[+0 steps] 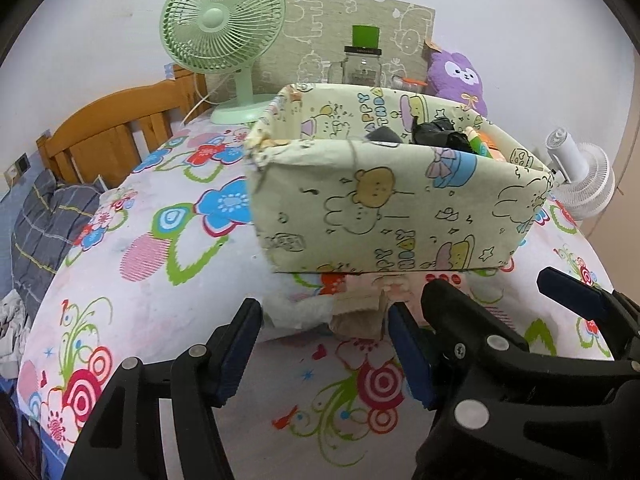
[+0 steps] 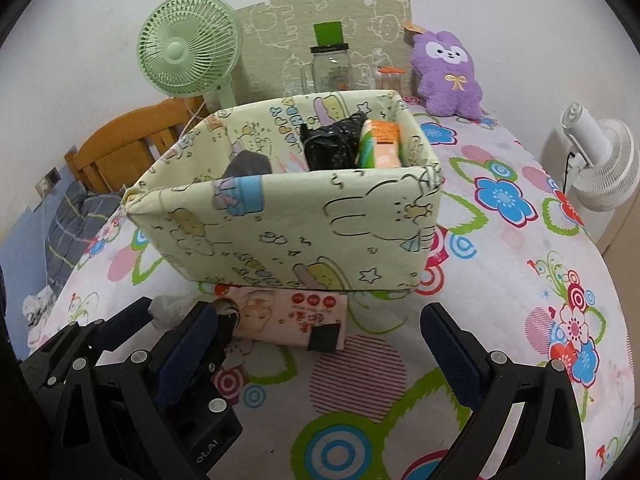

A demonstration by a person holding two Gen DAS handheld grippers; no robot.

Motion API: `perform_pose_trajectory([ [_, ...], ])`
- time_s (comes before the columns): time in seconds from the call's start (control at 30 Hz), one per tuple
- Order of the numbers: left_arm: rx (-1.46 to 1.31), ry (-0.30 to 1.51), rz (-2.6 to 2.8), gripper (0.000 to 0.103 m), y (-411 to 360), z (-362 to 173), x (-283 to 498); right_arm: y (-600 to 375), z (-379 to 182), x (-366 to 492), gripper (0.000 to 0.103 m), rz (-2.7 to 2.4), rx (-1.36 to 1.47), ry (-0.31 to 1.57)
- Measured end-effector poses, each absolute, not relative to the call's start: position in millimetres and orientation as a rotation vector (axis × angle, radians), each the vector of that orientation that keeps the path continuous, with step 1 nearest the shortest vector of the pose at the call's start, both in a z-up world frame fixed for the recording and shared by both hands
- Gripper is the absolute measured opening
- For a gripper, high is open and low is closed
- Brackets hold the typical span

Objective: Organize soft objects
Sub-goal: 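Move both tools down toward the cloth roll and pink wipes pack beside the box, then grasp the pink wet-wipes pack with the right tool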

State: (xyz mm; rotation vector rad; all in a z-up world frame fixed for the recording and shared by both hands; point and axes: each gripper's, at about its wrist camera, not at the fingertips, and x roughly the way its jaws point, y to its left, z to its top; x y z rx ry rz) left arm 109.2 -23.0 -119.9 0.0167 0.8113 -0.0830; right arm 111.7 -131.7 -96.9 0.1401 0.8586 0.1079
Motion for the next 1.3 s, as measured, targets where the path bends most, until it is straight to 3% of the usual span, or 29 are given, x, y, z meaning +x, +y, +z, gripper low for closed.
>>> perform_pose_trajectory([
  [1.3,0.038,0.884,-0.054,0.068,-6.9,-142.1,110.3,-100.1,-130.4,142.8,0.103,0.23,0.085,0.975],
])
